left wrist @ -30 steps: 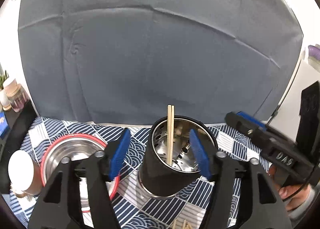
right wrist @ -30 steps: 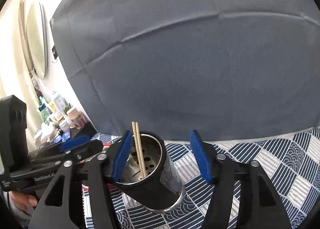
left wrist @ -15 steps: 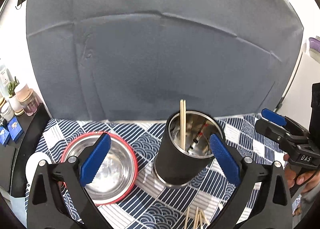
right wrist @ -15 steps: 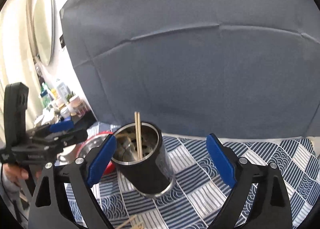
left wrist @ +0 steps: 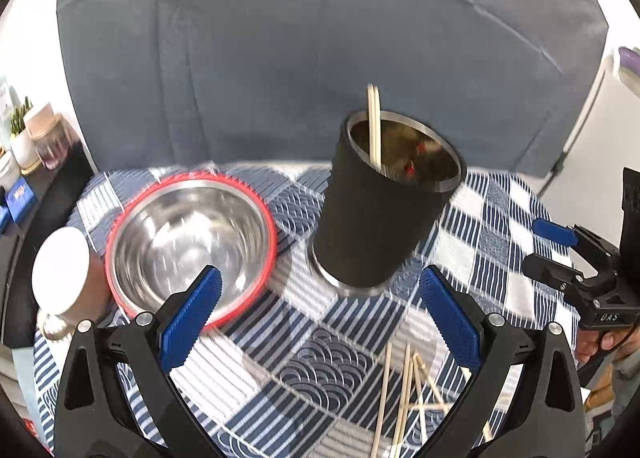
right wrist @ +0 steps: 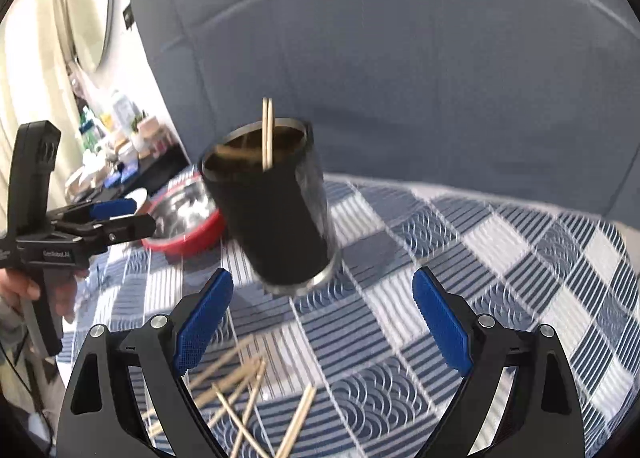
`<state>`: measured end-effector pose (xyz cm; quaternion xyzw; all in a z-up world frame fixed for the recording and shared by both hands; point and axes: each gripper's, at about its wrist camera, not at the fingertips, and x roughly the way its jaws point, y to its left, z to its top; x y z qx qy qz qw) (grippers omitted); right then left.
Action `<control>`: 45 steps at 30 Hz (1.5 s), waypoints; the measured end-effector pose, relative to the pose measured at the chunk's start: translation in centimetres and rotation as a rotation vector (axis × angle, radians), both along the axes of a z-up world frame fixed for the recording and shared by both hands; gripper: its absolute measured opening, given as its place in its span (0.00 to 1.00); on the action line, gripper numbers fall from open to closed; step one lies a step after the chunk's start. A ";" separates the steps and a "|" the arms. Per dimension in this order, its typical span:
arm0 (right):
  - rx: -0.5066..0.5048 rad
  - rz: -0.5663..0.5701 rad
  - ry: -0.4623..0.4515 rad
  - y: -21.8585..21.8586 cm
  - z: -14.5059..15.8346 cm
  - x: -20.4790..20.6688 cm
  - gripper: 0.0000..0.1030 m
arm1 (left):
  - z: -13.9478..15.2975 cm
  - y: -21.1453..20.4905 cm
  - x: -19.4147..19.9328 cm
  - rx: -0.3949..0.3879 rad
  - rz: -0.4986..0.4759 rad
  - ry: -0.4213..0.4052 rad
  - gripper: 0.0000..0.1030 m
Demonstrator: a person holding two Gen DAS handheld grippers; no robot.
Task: Organize utensils
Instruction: 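Move both tools back down toward the remaining chopsticks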
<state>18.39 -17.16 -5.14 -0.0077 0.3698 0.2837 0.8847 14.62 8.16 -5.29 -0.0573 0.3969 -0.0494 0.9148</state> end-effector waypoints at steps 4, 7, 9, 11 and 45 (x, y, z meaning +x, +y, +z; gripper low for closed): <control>-0.028 0.013 0.056 -0.5 -2.5 -1.3 0.84 | -2.4 -0.6 -1.3 0.024 -0.031 0.061 0.94; -0.042 0.010 0.092 -0.9 -4.1 -2.2 0.84 | -4.1 -0.8 -2.3 0.022 -0.043 0.108 0.94; -0.045 0.004 0.118 -1.2 -5.1 -2.8 0.84 | -5.1 -1.0 -3.0 0.020 -0.049 0.131 0.94; -0.052 0.002 0.135 -1.4 -5.8 -3.2 0.84 | -6.1 -1.2 -3.6 0.012 -0.052 0.156 0.94; -0.303 0.329 0.210 1.4 -10.2 -9.9 0.32 | -12.1 -4.3 -5.8 0.205 -0.133 0.331 0.94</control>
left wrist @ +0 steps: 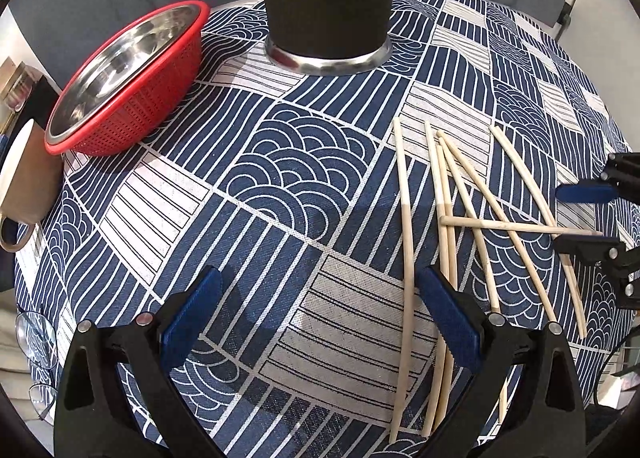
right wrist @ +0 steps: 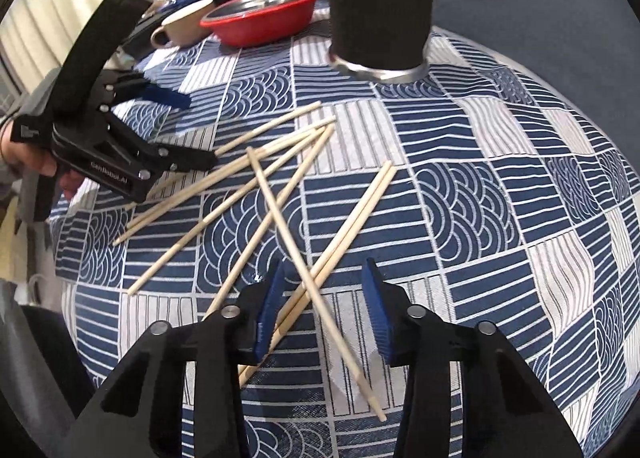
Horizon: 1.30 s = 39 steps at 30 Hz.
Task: Organize utensils
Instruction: 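Move both tools back down toward the remaining chopsticks, then close the left tool on one chopstick while the right tool grasps another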
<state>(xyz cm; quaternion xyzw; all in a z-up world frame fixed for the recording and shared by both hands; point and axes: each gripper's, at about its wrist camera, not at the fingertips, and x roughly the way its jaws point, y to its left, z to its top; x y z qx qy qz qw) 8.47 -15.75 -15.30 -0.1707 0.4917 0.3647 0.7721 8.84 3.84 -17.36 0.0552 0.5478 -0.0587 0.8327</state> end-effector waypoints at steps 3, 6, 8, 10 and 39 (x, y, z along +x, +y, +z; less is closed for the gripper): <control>-0.001 0.004 0.001 0.0 -0.1 0.1 0.24 | -0.1 0.0 0.2 0.007 0.001 0.006 0.95; 0.002 -0.007 0.003 -0.2 0.0 0.2 0.16 | -0.1 -0.2 0.2 0.020 -0.008 0.005 0.95; 0.015 -0.018 0.015 -0.5 0.0 0.4 0.15 | 0.0 -0.3 0.2 0.011 -0.010 0.010 0.91; 0.032 -0.034 0.031 -0.8 0.0 0.7 0.13 | 0.1 -0.1 0.1 -0.009 -0.004 0.018 0.85; 0.259 -0.245 0.126 -6.0 1.7 3.4 0.04 | 1.8 3.3 -0.5 -0.207 0.079 0.134 0.04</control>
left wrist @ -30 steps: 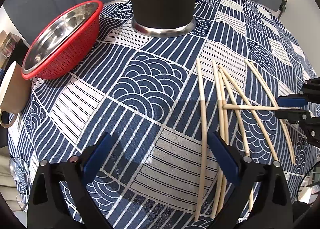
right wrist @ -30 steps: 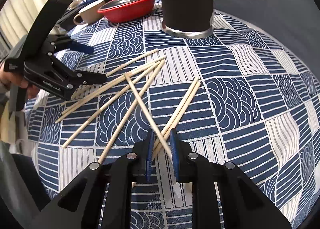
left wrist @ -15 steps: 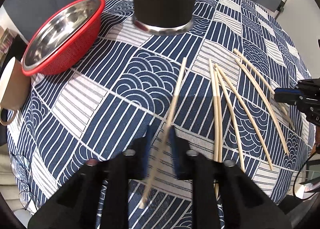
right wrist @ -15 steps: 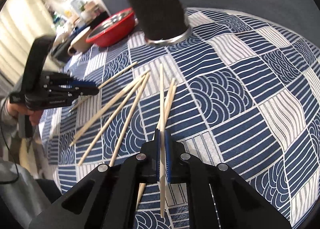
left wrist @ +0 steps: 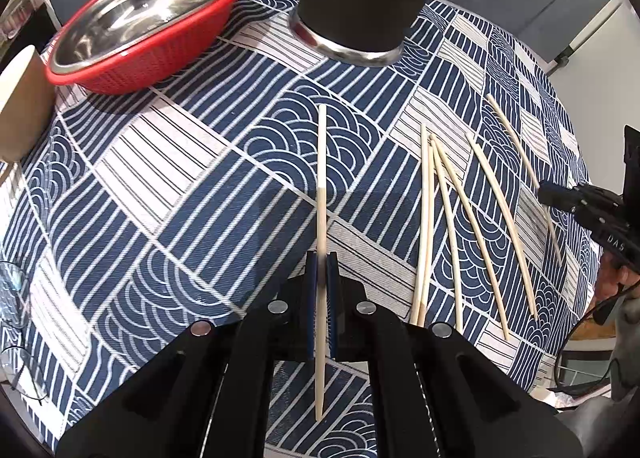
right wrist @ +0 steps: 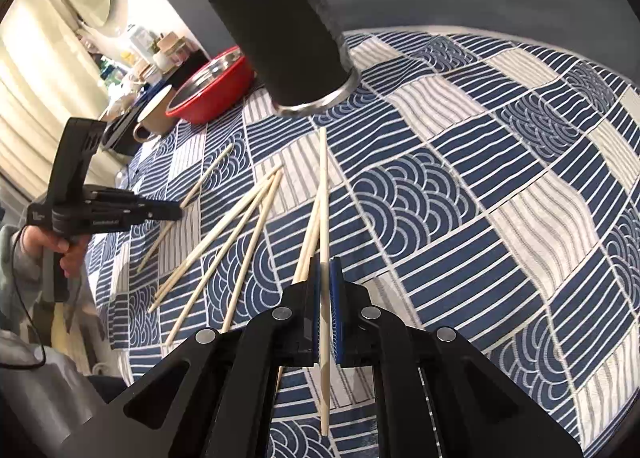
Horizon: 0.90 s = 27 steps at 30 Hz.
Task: Organize utensils
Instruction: 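Close the left tool on one chopstick while the right tool grasps another, then lift both held chopsticks upright and carry them over the black holder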
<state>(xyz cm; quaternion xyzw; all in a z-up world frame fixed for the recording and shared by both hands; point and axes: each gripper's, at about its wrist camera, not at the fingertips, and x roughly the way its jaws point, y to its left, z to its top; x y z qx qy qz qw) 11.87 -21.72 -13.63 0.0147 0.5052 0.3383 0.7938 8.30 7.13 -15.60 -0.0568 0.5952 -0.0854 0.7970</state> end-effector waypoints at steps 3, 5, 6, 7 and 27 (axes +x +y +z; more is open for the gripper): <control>0.012 -0.014 -0.020 -0.5 0.8 0.3 0.04 | 0.8 0.4 0.3 0.018 0.010 -0.015 0.04; 0.014 -0.023 -0.036 -0.8 1.3 0.6 0.04 | 1.5 0.9 0.6 0.019 0.021 -0.027 0.04; 0.015 -0.026 -0.043 -0.9 1.6 0.8 0.05 | 2.0 1.1 0.8 0.026 0.026 -0.042 0.04; 0.016 -0.031 -0.056 -1.1 2.1 1.0 0.05 | 2.5 1.3 1.0 0.029 0.030 -0.053 0.05; 0.133 -0.090 -0.292 -0.4 13.3 5.9 0.05 | 15.2 2.6 6.0 0.040 0.046 -0.320 0.05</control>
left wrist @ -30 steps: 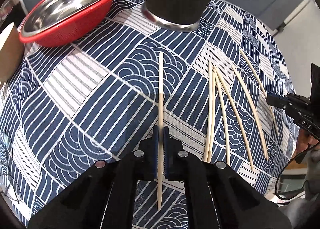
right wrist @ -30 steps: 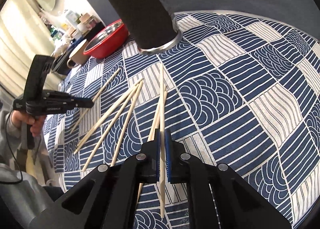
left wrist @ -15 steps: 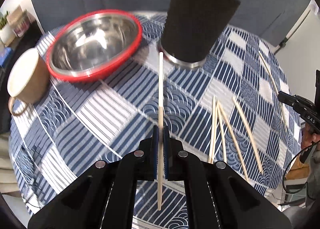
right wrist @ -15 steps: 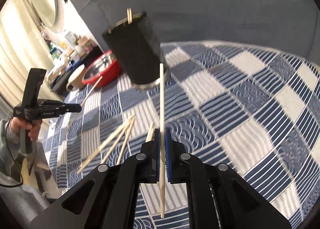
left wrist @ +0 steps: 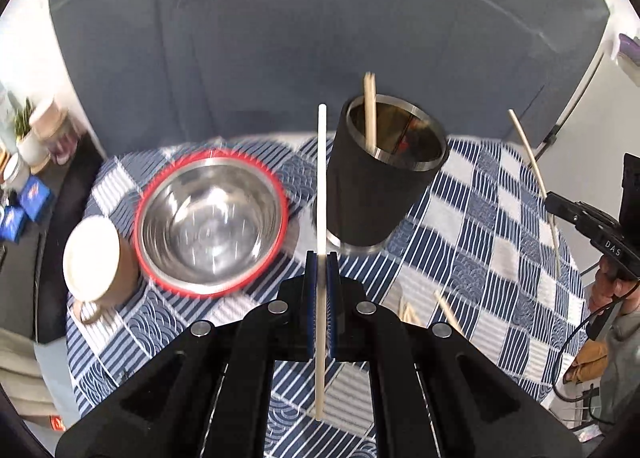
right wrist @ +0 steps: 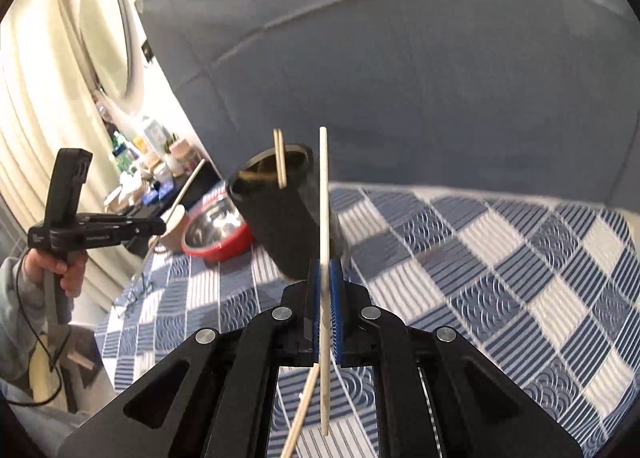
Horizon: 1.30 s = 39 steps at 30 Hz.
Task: Organize utensils
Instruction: 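Lift both held chopsticks upright and carry them over the black holder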
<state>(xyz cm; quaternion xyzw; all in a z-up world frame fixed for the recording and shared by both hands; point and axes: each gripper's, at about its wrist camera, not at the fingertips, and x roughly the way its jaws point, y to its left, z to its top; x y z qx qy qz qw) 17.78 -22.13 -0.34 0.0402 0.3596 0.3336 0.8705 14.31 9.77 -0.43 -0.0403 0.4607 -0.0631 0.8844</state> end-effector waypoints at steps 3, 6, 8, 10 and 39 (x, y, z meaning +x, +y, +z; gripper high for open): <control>0.014 0.001 -0.040 0.8 1.8 0.6 0.05 | 1.5 -0.2 1.0 -0.007 0.001 -0.036 0.05; 0.032 0.003 -0.075 1.6 3.5 1.4 0.05 | 2.7 -0.4 1.8 -0.013 0.000 -0.063 0.05; 0.043 0.003 -0.098 2.1 4.5 1.9 0.05 | 3.5 -0.6 2.5 -0.021 -0.006 -0.080 0.05; 0.059 0.002 -0.113 2.6 5.5 2.6 0.05 | 4.2 -0.8 3.2 -0.031 -0.014 -0.099 0.05; 0.292 0.023 -0.071 11.1 2.6 12.3 0.05 | 4.4 -2.9 10.9 -0.217 0.052 -0.332 0.05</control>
